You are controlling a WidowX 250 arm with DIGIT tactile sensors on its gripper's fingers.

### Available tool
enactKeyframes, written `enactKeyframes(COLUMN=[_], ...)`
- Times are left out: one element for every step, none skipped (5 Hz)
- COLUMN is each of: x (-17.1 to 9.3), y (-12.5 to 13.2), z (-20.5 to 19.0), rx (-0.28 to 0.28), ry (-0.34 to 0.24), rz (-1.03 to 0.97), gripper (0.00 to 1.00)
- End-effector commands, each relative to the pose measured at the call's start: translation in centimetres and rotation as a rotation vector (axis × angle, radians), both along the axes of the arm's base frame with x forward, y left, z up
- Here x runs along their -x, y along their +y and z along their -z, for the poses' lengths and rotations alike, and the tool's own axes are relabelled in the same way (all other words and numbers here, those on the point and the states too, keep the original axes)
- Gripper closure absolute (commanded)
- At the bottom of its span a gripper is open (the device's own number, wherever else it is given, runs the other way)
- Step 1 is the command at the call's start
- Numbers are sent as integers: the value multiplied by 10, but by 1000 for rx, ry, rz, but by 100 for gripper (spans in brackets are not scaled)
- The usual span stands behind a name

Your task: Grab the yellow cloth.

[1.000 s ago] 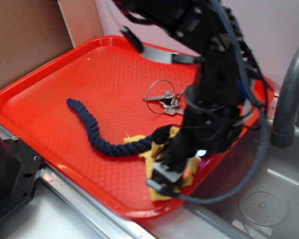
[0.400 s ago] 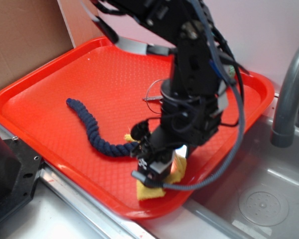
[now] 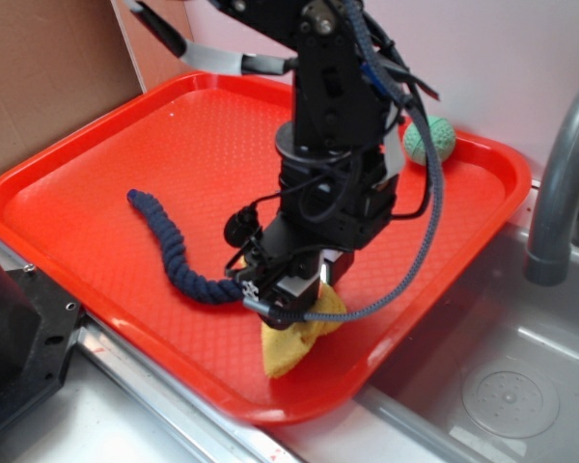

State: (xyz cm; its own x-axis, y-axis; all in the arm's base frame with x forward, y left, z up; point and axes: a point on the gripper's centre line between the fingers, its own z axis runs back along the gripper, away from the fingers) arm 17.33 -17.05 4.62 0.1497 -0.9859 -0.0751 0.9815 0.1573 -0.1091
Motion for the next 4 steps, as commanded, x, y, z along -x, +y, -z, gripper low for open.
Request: enactKeyframes(x=[13,3,3,13], y=[2,14,36,54], z=[-51,-99,-148,-167], rx=[33,89,132,149], ry=[-72,-162,-236,-269], rz=[-114,-356,-594,-747], gripper=[100,100,100,100])
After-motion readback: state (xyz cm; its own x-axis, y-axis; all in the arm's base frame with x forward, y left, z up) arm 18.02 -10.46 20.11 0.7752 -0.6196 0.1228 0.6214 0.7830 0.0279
